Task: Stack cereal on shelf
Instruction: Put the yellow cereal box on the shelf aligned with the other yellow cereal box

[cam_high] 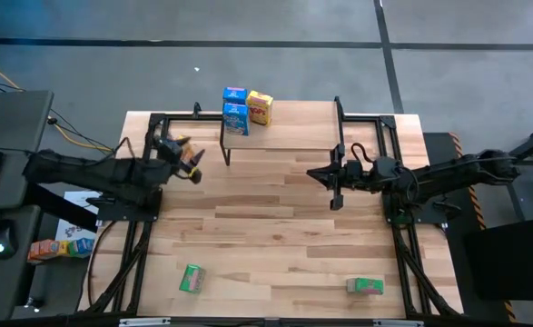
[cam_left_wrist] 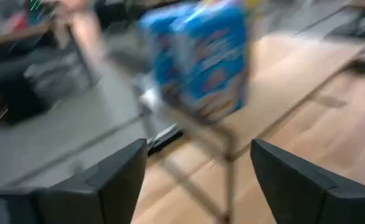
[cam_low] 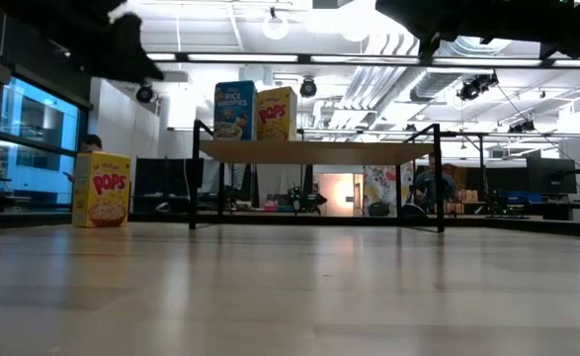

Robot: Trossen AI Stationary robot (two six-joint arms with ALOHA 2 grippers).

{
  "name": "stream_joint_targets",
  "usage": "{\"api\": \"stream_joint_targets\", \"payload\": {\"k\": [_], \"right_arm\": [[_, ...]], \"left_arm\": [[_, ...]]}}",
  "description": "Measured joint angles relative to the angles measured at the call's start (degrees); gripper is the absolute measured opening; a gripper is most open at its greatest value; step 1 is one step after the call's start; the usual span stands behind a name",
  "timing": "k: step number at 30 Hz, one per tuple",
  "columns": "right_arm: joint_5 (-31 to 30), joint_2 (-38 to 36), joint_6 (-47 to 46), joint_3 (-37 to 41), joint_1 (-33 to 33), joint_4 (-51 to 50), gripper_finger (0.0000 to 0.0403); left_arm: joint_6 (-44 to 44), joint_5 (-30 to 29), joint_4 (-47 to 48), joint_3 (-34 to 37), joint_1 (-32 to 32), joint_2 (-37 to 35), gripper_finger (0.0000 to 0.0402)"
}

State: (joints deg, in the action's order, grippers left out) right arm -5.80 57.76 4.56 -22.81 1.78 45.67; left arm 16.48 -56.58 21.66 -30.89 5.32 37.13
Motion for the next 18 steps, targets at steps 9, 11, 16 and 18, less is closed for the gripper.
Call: {"api": "stream_joint_targets", "payload": {"k": [9, 11, 16, 18], "right_arm": [[0.0, 0.0, 0.0, 0.0, 0.0, -0.1, 0.0000], [0.0, 0.0, 0.0, 0.0, 0.0, -0.1, 0.0000], [0.0, 0.0, 0.0, 0.0, 0.0, -0.1, 0.0000], [0.0, 0.0, 0.0, 0.0, 0.0, -0.3, 0.0000]], "left_arm": [[23.3, 12.0, 28.5, -6.5, -18.3, 4.3, 0.0290], [21.8, 14.2, 28.7, -6.5, -21.7, 5.4, 0.0290], [17.2, 19.8, 28.2, -6.5, -29.0, 8.2, 0.0289], [15.8, 20.8, 28.2, -6.5, -31.6, 9.3, 0.0290]]}}
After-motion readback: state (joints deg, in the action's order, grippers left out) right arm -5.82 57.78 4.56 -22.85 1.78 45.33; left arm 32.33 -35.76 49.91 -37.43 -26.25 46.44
